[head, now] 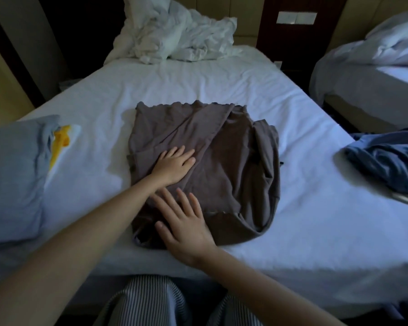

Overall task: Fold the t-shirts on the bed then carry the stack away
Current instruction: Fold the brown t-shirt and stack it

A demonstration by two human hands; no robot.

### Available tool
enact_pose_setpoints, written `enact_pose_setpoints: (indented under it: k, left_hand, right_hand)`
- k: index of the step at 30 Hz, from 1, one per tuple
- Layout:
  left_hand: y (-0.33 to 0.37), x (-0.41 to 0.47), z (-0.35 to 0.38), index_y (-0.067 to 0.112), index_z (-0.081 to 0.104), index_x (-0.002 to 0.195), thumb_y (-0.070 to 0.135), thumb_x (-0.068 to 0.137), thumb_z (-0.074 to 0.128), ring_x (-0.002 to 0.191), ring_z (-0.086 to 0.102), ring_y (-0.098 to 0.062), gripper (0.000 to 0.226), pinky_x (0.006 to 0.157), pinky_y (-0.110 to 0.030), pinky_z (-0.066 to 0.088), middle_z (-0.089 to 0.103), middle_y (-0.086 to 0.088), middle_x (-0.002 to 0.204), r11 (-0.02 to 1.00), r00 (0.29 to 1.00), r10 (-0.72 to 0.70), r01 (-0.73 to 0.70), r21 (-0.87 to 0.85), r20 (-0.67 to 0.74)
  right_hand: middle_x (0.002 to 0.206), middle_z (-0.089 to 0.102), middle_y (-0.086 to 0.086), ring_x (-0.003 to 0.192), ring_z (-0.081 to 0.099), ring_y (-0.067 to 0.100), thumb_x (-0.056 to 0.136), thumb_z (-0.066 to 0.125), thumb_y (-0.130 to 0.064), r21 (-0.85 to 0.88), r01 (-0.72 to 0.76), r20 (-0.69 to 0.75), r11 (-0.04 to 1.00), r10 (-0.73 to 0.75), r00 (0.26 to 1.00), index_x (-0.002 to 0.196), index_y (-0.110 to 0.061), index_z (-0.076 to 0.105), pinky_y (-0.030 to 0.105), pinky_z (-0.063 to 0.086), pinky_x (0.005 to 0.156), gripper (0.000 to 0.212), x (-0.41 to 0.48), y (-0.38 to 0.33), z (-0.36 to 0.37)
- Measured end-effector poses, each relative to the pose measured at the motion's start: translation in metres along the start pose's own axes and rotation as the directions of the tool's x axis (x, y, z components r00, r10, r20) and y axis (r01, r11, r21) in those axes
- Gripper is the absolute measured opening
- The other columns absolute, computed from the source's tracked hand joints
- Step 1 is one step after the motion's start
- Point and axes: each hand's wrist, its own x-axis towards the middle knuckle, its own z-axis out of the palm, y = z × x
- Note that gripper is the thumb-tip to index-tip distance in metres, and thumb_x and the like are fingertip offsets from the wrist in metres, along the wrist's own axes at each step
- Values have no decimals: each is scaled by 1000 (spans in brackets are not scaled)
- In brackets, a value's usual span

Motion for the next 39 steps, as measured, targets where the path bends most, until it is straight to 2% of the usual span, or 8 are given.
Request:
enact_pose_setpoints:
  k: [7,11,16,20,25,32,36,39]
  left_hand:
    - [61,-45,-29,0,59,120,14,100,43,115,53,-19,29,86,-13,36,59,-13,123,794,974,68,-184,-579,-216]
    - [115,-47,-38,11,68,108,27,91,50,106,58,-19,29,91,-29,43,66,-6,111,855,909,322,-399,-331,-263]
    - [191,-3,-31,7,70,101,14,90,51,98,61,-23,23,82,-29,46,70,-9,102,869,914,358,-401,-291,-190]
    - [232,51,-6,8,66,108,13,87,53,113,54,-27,25,90,-30,43,62,-10,116,916,929,366,-369,-156,-49]
    - [242,102,0,21,39,138,40,83,61,136,28,-28,62,112,-41,23,33,-9,147,805,926,343,-378,457,160]
    - [234,115,-52,30,69,105,69,61,68,91,65,-16,59,86,-33,52,69,8,105,801,790,43,-394,451,612]
    - [225,100,-59,20,60,65,22,81,62,75,58,-19,16,66,-29,44,65,0,77,881,895,327,-405,245,303]
    - [226,87,-73,14,67,77,21,80,61,80,60,-21,10,69,-36,46,63,-4,77,914,913,405,-402,-52,56]
  right_hand:
    - [137,52,7,130,43,29,84,40,-24,-58,-152,-499,987,103,860,130,-14,50,36,13,110,49,-15,42,-57]
    - [123,61,10,117,53,28,82,35,-22,-46,-353,-665,935,235,709,119,-8,59,39,26,106,46,-22,99,-99]
    - [146,38,4,138,25,24,89,27,-54,-47,-704,-380,709,638,669,138,-15,40,40,5,115,64,-49,160,-105]
    - [146,37,-8,141,16,18,77,19,-67,-134,-608,-308,783,550,776,134,-27,45,36,-3,112,74,-52,168,-98]
    - [107,63,-7,119,46,20,72,34,-50,20,-506,-500,862,447,742,86,-21,65,40,19,104,45,-56,177,-90]
    - [82,56,-7,89,42,12,66,38,-37,238,-415,-616,878,467,635,66,-14,51,22,22,84,26,-57,179,-88]
    - [74,54,-8,83,47,15,67,39,-33,300,-355,-656,885,462,597,68,-13,54,30,32,83,25,-59,176,-90]
    - [73,52,-8,81,47,14,68,40,-30,372,-301,-715,878,477,511,69,-12,54,34,37,81,23,-63,169,-95]
